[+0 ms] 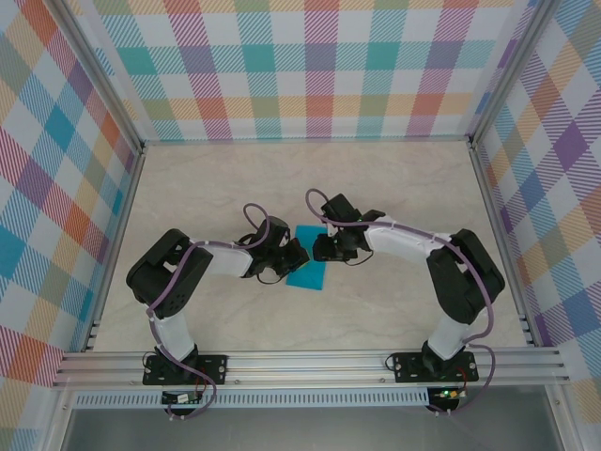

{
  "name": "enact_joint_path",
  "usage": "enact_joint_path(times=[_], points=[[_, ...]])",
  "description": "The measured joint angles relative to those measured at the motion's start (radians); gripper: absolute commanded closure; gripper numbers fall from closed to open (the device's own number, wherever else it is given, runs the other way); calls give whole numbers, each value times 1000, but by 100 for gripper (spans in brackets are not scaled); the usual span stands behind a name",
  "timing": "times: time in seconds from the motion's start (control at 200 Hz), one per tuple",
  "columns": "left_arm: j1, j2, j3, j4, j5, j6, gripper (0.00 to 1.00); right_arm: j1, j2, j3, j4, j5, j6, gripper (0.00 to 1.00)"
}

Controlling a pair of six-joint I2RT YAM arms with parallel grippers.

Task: Fold a paper plane with a square sheet of paper (pick it up from the middle)

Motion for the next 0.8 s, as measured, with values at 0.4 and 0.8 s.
enact_joint_path(times=[0.4, 0.8], points=[[0, 0, 0, 0, 0, 0, 99, 2, -26, -138, 183, -305, 135, 89], [0, 0, 0, -1, 4, 1, 99, 6, 74, -133, 199, -344, 157, 89]])
